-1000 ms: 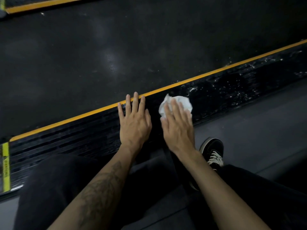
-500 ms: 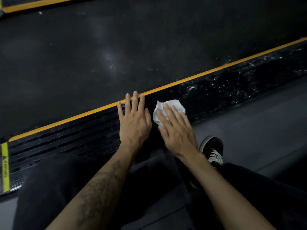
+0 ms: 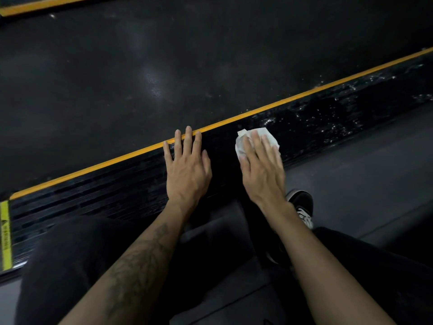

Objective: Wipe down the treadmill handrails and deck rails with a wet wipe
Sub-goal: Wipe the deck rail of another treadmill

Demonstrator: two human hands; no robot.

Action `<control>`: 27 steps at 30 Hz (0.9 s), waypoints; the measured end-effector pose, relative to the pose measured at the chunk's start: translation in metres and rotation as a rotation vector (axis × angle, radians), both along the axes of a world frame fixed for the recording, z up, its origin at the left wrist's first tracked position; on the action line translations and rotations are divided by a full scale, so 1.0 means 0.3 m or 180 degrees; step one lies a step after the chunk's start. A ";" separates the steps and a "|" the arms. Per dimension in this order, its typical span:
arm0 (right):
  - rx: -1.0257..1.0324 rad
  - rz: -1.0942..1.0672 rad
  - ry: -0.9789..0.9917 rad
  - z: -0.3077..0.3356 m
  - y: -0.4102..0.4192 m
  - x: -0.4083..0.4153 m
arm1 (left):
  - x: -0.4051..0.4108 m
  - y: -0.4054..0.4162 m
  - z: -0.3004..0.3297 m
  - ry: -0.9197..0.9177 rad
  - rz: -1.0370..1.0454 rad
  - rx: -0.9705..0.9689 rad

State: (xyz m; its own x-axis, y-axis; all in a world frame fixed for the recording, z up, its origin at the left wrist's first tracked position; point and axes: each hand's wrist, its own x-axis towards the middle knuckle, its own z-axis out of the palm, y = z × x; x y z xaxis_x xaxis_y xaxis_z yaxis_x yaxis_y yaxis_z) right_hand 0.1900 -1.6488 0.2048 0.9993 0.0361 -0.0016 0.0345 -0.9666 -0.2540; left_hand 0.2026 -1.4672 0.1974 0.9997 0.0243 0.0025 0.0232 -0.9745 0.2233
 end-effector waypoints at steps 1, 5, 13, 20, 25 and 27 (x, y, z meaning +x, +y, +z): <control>0.0001 -0.0083 0.0021 0.003 0.020 -0.002 | -0.001 -0.001 0.002 0.0009 -0.0005 -0.0005; -0.0024 0.0453 -0.0025 -0.002 0.070 -0.052 | 0.000 -0.001 0.000 0.0024 -0.0007 0.0033; -0.0042 -0.0116 -0.0016 -0.004 0.037 -0.012 | 0.001 -0.001 -0.001 -0.0007 -0.0016 0.0031; -0.0053 0.0538 -0.0193 -0.014 0.026 -0.060 | 0.001 -0.003 0.001 0.0004 -0.0004 0.0015; -0.0068 -0.0099 -0.0084 -0.009 0.045 -0.049 | -0.001 -0.006 0.014 0.0003 -0.0006 -0.0024; 0.0011 0.0288 -0.0138 -0.019 0.075 -0.088 | 0.001 -0.005 0.016 0.0037 -0.0004 -0.0020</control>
